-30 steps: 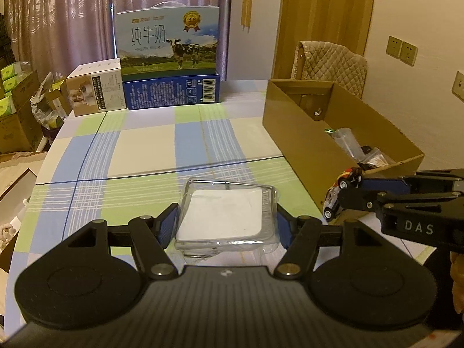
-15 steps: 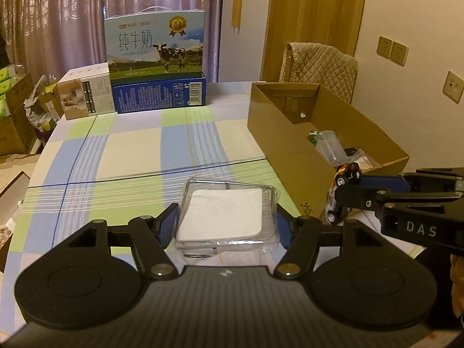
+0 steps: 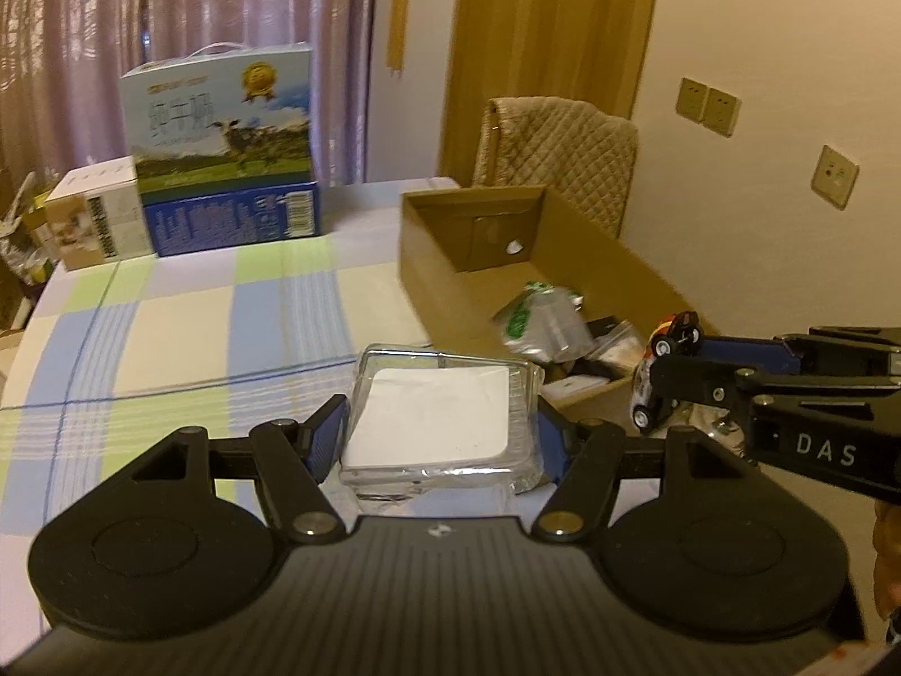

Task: Organize objects
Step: 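Carry the clear box to the cardboard box with the left tool while the right tool carries the car, then open both tools to drop the clear box and toy car into the cardboard box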

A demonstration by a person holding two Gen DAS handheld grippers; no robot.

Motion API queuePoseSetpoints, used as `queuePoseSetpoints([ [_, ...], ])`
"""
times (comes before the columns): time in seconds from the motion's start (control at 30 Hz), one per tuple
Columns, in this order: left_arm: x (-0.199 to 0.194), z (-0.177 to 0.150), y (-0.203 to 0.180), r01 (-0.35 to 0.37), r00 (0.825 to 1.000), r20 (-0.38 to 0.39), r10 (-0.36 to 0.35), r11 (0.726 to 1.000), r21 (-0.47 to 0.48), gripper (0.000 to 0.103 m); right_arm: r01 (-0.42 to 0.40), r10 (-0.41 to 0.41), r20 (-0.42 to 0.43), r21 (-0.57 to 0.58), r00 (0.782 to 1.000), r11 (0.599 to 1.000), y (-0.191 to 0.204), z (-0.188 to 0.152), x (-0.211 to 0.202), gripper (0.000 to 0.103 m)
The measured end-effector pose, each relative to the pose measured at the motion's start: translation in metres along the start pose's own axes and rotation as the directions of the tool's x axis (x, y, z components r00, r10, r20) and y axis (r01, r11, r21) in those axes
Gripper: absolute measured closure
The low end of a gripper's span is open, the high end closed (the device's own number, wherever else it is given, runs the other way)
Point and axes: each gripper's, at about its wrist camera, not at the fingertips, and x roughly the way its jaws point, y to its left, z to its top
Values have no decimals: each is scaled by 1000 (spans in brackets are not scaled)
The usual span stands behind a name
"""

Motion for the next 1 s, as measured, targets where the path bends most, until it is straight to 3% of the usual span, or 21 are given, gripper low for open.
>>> queuePoseSetpoints([
  [0.6,67,64,-56,99,995,-6,-100,995,-12,40,56,-56,-7,20,998,998,-92,42,39,75],
  [1.0,121,83,-66,121,991,-50,-123,992,-46,39,51,-49,-42,49,998,997,-123,49,78,75],
])
